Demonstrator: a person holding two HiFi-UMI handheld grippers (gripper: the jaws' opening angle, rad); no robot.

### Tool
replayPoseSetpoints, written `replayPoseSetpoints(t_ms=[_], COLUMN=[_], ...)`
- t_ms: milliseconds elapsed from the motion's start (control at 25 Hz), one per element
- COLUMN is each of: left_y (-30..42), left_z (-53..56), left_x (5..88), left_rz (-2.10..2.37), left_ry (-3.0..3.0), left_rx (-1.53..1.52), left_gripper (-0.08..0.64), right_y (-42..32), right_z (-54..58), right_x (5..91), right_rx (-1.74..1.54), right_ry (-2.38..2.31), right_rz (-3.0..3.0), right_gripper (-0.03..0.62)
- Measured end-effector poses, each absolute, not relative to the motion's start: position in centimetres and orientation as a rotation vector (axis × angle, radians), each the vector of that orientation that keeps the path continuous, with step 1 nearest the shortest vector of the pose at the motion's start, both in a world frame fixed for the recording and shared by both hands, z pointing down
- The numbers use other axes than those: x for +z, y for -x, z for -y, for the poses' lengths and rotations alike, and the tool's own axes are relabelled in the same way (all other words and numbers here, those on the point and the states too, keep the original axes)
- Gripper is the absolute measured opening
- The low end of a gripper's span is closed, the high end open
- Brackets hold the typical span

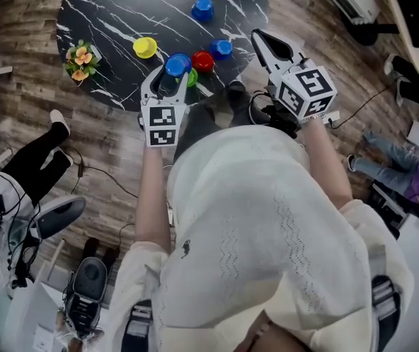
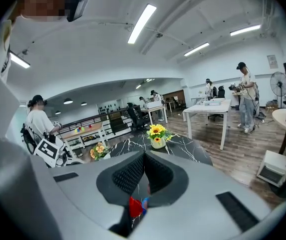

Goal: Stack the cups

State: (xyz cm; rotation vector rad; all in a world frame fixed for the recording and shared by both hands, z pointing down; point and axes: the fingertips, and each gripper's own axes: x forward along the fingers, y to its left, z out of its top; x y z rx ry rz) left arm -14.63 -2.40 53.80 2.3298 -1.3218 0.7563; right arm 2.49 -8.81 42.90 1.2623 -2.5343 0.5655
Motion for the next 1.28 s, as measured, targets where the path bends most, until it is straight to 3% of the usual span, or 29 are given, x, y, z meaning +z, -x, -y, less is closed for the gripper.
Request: replayPoseSetpoints(t_ms=[880, 1280], left_y=[10.5, 10.1], left_z=[1.3, 1.0], left_x=[57.2, 54.8], left_rz=[1.166, 1.181], left_ry=[-2.346, -2.293], left_rx=[0.873, 0.656], left_gripper=[0.233, 0.288], right_y=[-4.4, -4.2], right_z=[8.5, 9.2], right_x=[43.8, 43.9], right_rx=[0.571, 0.583], right_ry=[-1.280, -1.239], right_rz=[2.498, 2.524], right_gripper=[0.009, 0.009])
